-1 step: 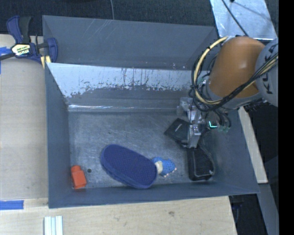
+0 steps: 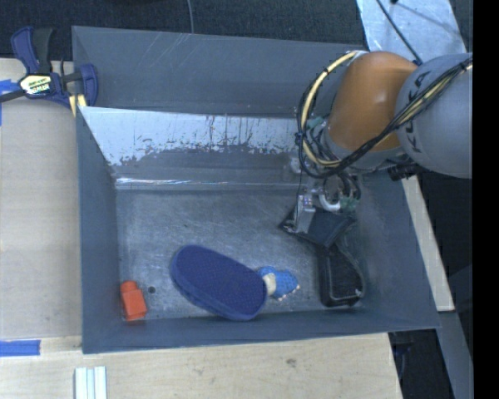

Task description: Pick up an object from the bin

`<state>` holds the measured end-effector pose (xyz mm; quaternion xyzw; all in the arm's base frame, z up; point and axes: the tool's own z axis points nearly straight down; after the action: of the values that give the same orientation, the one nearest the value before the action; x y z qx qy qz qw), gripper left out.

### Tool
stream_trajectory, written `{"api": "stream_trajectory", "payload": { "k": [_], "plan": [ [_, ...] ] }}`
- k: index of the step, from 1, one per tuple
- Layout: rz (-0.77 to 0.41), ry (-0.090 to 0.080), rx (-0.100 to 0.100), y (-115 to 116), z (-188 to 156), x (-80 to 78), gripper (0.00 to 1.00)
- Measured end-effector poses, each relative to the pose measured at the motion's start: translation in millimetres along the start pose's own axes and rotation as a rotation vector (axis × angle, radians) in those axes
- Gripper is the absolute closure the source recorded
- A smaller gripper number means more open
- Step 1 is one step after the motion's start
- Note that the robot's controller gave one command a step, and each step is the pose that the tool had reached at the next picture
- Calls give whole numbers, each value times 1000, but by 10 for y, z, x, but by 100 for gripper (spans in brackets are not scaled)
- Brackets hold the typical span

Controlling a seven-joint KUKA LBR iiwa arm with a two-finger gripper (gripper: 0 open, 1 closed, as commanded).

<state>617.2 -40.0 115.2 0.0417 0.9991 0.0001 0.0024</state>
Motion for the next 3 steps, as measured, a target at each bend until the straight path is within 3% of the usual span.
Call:
{"api": "stream_trajectory", "payload": {
  "k": [1,2,3],
  "plan": [
    [-235,-3,-12,-473,418,250,0],
    [-237,6,-9,-489,443,279,100],
    [-294,-7,4,-811,-842,390,100]
  ]
}}
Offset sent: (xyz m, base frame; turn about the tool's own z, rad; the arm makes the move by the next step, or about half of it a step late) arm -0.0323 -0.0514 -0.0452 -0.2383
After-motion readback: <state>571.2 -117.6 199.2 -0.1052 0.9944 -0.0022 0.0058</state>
